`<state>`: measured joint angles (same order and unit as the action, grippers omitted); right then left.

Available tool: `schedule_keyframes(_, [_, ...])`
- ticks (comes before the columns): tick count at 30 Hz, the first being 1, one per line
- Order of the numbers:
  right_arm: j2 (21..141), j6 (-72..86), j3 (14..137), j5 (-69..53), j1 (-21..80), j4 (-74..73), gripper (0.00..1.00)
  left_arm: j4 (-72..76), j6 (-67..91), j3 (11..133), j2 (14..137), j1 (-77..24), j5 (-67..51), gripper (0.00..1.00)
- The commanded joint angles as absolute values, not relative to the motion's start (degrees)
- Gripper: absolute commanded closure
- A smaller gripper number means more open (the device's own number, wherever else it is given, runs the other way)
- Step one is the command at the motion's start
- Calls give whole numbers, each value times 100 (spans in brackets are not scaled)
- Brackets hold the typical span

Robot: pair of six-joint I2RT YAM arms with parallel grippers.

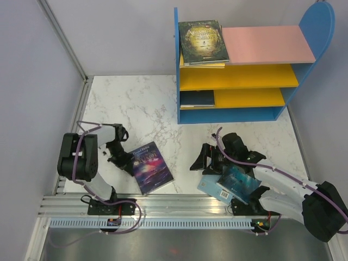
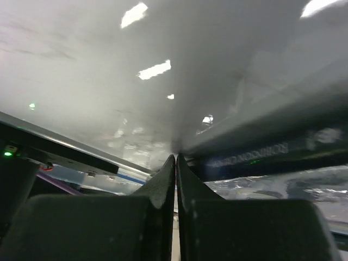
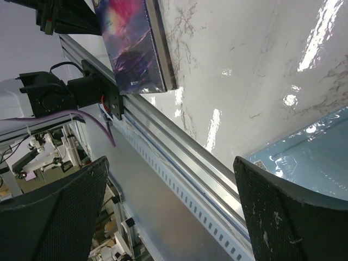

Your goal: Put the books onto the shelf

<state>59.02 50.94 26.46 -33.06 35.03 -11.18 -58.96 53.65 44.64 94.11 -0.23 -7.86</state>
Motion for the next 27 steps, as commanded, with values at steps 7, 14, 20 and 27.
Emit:
schedule_keyframes(7, [7222,4835,3031,-3059,3507,-97,2,-5071,5572,5732,10090,-1749,-448,95])
schedule_keyframes(14, [9208,4228,4437,-2857,3420,-88,2,-5185,5301,5248,9370,-1732,-308,60])
schedule_keyframes(20, [10307,3859,4790,-2900,3357,-70,2,-4423,5256,4299,8799,-1749,-1114,38])
schedule_keyframes(27, [10775,4095,4316,-3023,3419,456,2,-2298,5581,2867,7543,-1740,-2223,25])
